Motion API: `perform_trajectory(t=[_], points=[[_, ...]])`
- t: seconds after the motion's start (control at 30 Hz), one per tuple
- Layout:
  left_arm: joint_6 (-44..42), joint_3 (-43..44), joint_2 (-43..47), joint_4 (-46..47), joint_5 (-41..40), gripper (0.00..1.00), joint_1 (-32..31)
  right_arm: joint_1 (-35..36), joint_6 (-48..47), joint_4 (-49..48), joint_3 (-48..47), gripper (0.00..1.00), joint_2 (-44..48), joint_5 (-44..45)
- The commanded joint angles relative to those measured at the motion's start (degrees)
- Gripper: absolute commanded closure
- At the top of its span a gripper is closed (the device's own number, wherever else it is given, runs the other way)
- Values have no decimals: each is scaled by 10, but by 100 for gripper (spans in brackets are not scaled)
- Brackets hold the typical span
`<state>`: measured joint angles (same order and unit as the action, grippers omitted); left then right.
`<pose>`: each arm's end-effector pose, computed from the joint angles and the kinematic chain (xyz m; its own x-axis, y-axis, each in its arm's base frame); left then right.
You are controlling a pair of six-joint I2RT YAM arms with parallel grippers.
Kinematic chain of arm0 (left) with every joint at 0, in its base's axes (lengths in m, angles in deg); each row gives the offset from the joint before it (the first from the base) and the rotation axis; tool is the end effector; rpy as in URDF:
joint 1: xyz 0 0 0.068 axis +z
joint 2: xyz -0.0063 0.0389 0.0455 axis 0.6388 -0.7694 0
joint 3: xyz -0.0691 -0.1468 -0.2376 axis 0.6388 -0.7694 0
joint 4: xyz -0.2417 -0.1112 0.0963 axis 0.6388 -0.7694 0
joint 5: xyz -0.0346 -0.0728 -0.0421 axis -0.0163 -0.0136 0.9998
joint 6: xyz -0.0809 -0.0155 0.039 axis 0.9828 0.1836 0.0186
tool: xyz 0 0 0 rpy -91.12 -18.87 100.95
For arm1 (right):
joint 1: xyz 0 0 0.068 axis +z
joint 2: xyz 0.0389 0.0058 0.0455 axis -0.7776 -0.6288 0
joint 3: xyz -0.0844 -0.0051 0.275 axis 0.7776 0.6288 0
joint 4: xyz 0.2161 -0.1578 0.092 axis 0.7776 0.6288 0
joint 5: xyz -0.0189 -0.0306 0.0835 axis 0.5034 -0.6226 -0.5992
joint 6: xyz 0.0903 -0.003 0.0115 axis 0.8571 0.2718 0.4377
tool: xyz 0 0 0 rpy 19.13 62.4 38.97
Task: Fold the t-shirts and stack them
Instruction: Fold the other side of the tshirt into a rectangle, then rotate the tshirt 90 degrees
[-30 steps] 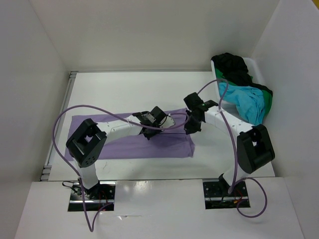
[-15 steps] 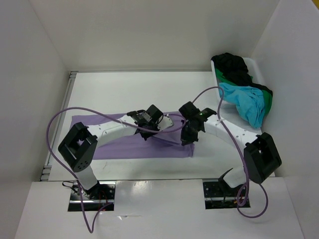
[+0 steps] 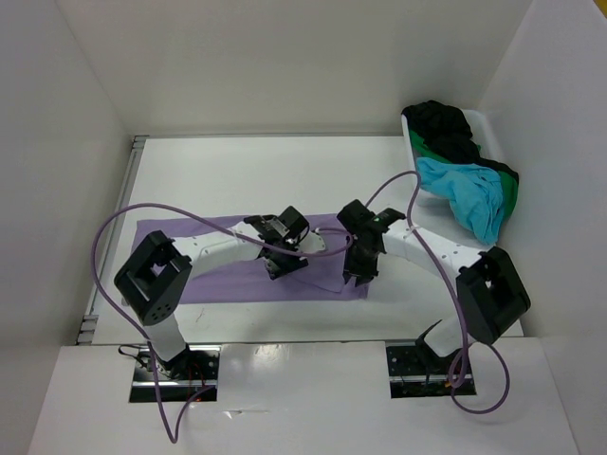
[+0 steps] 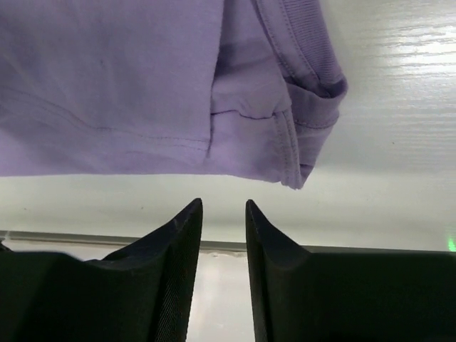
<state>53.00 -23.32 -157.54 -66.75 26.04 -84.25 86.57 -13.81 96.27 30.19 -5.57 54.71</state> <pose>0.2760 -0.2654 0.1466 -0.3985 0.8420 -0.3636 0.8586 0.4819 0.1750 0.2355 0.1718 0.1629 -0.9816 0.1539 -0.1134 0.1347 0.9777 0.1612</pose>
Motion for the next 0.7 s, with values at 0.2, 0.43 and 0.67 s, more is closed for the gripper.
perform_trajectory(t=[0.2, 0.43, 0.67], points=[[-8, 29, 109, -24, -21, 31, 70, 3, 97, 18, 30, 39, 71, 69], [-31, 32, 138, 30, -74, 28, 377, -34, 134, -59, 109, 34, 57, 25], [-40, 48, 35, 69, -56, 19, 606, -71, 121, -98, 121, 34, 37, 20]])
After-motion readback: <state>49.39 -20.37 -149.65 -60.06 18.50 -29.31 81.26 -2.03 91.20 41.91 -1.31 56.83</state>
